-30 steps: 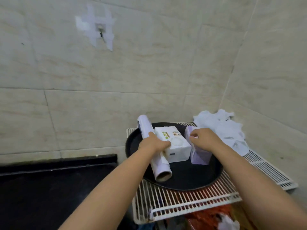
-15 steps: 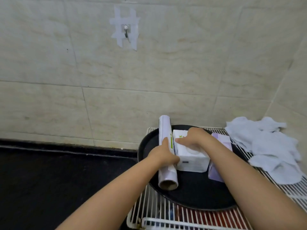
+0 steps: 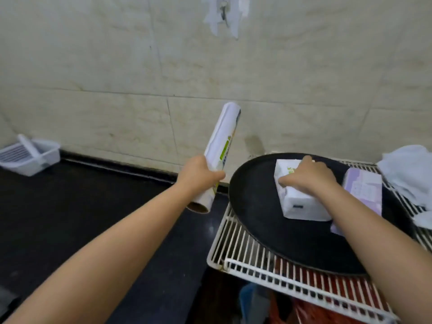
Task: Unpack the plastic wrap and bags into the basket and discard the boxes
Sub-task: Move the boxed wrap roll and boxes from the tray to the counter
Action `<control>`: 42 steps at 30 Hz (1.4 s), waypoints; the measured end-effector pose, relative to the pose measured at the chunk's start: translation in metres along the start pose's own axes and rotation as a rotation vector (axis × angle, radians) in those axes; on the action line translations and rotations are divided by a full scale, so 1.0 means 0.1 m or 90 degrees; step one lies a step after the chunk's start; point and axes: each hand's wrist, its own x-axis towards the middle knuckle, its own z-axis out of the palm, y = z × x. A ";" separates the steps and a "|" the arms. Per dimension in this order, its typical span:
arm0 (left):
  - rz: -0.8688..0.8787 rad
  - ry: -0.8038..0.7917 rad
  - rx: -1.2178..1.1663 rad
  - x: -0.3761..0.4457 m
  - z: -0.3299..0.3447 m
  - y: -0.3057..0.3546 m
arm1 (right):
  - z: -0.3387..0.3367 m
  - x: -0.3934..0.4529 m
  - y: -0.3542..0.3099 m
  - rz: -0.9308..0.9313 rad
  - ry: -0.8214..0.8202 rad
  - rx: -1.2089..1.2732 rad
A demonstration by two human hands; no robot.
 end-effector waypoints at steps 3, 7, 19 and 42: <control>-0.036 0.046 0.013 -0.11 -0.25 -0.45 | 0.01 -0.16 -0.28 -0.060 0.007 -0.011; -0.104 0.091 0.031 -0.13 -0.61 -1.16 | 0.13 -0.46 -1.09 -0.197 0.079 0.043; -0.184 -0.003 0.182 0.73 -1.58 -3.64 | 2.50 -0.92 -3.62 -0.244 -0.105 0.014; -0.109 -0.187 0.357 1.13 -0.82 -4.54 | 3.45 -0.64 -3.21 -0.162 -0.171 -0.119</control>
